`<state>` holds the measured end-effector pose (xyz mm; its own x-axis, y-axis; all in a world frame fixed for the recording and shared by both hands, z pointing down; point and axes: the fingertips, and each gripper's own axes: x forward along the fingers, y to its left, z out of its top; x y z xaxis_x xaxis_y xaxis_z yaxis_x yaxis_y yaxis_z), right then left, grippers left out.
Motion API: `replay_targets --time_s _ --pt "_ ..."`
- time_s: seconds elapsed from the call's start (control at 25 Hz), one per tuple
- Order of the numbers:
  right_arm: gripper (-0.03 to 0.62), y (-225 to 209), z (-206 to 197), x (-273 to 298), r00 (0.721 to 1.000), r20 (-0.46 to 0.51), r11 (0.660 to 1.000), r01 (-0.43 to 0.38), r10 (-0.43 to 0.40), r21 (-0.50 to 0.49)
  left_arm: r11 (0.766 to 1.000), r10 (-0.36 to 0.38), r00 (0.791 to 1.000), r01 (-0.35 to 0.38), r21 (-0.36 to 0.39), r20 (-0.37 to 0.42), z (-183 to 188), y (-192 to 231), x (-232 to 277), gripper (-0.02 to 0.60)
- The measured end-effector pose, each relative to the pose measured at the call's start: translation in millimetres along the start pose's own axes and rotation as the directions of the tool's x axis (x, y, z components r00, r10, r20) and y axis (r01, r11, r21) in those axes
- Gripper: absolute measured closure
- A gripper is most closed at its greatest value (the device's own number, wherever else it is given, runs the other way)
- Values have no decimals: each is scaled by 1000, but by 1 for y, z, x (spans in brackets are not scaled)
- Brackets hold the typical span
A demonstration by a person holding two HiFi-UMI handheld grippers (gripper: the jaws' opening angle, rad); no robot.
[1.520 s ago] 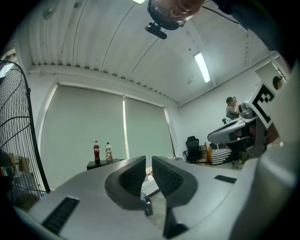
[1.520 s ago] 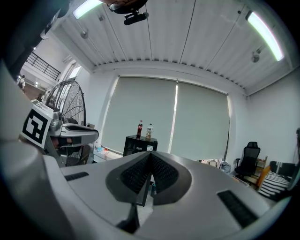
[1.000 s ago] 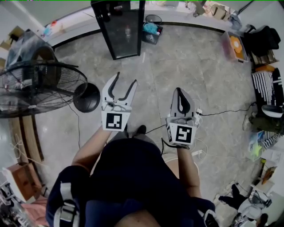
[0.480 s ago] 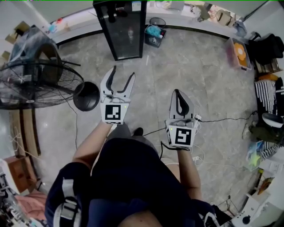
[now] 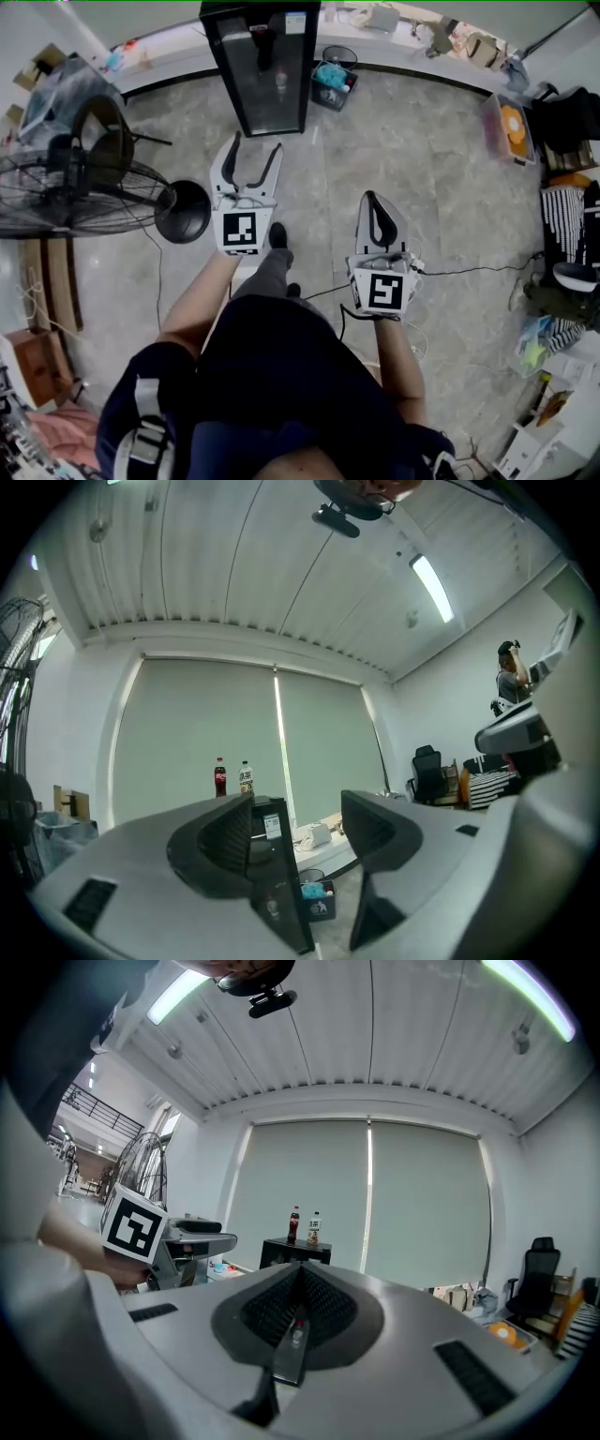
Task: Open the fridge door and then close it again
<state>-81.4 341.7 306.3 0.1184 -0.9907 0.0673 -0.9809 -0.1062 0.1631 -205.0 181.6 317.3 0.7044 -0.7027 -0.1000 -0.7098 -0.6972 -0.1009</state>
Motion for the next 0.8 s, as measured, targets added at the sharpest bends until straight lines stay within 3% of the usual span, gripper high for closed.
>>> replay_targets --time_s 0.4,0.8 --pt "576 -12 21 175 997 24 997 -74 74 -10 999 39 999 -39 -29 0 -25 70 127 293" --pt "576 -18 22 299 979 20 979 -201 202 -24 992 123 989 -125 -23 -80 -61 136 218 290"
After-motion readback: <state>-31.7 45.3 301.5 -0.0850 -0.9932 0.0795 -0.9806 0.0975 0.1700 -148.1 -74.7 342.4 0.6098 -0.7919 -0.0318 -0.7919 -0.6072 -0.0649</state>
